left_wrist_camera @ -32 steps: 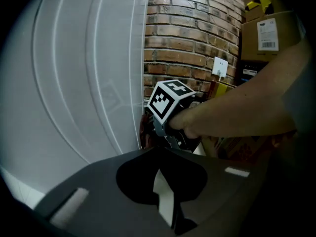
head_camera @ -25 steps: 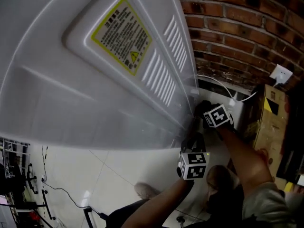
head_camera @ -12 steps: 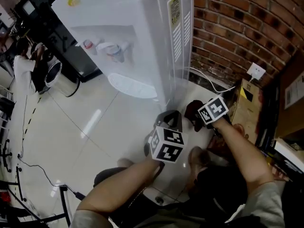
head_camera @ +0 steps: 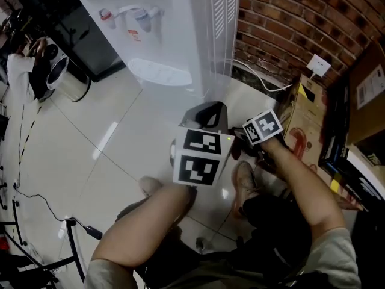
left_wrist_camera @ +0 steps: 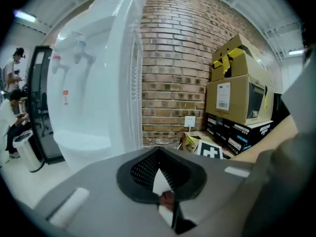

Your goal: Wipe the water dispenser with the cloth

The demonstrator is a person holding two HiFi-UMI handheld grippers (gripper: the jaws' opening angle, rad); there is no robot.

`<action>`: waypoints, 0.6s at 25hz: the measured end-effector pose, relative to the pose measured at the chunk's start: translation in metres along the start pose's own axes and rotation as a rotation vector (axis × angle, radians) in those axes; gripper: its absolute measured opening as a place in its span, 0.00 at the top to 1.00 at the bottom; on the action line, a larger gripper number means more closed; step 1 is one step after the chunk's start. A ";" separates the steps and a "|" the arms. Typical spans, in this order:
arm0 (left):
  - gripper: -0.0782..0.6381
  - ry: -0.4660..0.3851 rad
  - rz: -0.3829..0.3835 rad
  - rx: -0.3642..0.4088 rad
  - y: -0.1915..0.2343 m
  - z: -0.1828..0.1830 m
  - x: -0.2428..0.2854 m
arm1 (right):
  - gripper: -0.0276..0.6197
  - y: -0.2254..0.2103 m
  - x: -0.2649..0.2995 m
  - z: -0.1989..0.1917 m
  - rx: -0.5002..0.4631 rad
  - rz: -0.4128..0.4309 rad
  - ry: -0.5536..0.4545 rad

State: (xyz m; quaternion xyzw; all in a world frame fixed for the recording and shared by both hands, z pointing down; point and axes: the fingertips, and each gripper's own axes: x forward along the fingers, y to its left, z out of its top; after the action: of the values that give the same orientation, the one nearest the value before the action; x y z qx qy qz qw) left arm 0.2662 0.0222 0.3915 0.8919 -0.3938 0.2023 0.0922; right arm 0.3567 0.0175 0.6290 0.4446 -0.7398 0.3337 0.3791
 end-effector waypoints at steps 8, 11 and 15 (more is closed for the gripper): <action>0.89 -0.181 0.115 0.048 0.034 0.038 -0.084 | 0.91 0.045 -0.223 0.121 0.123 0.117 -0.692; 0.89 -0.261 0.134 0.029 0.040 0.052 -0.113 | 0.94 0.092 -0.317 0.150 -0.022 -0.017 -0.989; 0.89 -0.323 0.106 -0.075 0.033 0.056 -0.143 | 0.94 0.147 -0.340 0.124 -0.205 -0.142 -1.049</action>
State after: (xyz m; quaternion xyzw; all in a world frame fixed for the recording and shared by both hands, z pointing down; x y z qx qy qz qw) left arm 0.1713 0.0772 0.2797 0.8868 -0.4571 0.0461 0.0502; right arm 0.2978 0.1086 0.2540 0.5613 -0.8266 -0.0334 0.0219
